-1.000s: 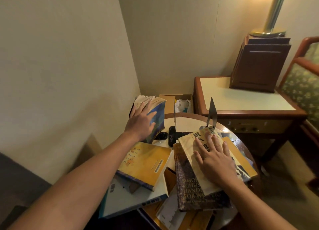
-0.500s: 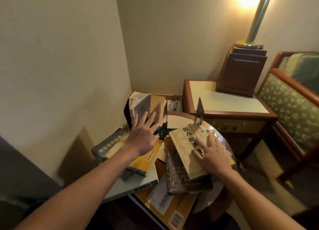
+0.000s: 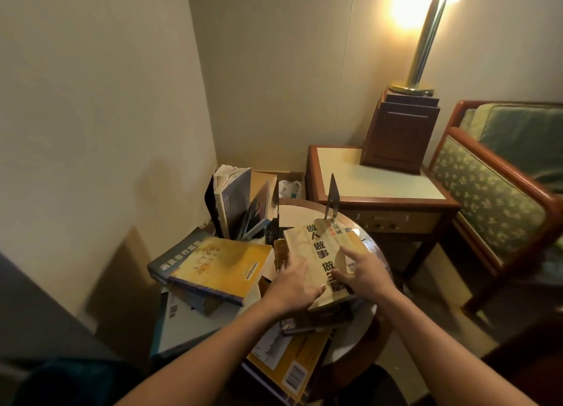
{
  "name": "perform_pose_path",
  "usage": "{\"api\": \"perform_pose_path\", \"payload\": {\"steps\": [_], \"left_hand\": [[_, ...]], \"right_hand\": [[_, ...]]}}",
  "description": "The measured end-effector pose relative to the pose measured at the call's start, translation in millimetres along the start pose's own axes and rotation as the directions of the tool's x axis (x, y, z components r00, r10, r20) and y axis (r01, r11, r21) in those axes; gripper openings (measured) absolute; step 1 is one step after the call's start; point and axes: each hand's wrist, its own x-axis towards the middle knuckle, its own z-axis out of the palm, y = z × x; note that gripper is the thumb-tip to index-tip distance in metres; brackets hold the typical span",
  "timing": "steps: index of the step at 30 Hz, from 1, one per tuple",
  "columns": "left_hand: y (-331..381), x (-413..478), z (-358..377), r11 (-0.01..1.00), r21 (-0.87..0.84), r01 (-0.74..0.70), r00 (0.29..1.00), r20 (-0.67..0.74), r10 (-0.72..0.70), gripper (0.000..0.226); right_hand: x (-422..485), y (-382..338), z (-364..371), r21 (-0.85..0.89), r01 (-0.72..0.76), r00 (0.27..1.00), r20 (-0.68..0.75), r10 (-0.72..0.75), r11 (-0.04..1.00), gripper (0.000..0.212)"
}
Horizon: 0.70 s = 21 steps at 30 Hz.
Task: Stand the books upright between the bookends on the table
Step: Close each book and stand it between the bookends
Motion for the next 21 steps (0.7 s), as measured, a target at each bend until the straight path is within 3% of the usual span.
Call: {"api": "perform_pose_path", "payload": {"steps": [4,7,10,14,16,18,21], "left_hand": [[5,-1,2,0.982,-0.166,0.092,0.996,-0.004,-0.094,0.078],[9,-6,-4,0.929,-0.356,0.095,0.992,-0.043,-0.118,0.071],[10,-4,-14,0.818,-0.565,0.103,0.984,-0.063,-0.168,0.064],[11,-1,-37,0.574,-0.812,0.106,0.986,0.013,-0.165,0.062],[10,-6,-51,0.582,-0.812,0.041,0.995,-0.021,-0.100,0.069],[7,-10,-66,0.653,-0.757,-0.031,0.998,-0.054,-0.015,0.081],[4,-14,-84,0.755,-0.639,-0.149,0.989,-0.111,0.101,0.091]], "right_hand": [[-6,-5,-9,0.255,-0.033,0.991,0.135,-0.001,0.966,0.061],[-13,-3,-15,0.534,-0.135,0.979,0.199,0.031,0.835,0.059],[-21,4,-20,0.704,-0.168,0.977,0.214,0.020,0.690,0.055],[-36,18,-27,0.804,-0.170,0.967,0.249,-0.063,0.570,0.051],[-41,21,-30,0.840,-0.191,0.952,0.284,-0.113,0.508,0.053],[-42,21,-30,0.823,-0.147,0.951,0.270,-0.149,0.549,0.060],[-40,11,-28,0.679,0.029,0.955,0.197,-0.220,0.733,0.074]]}}
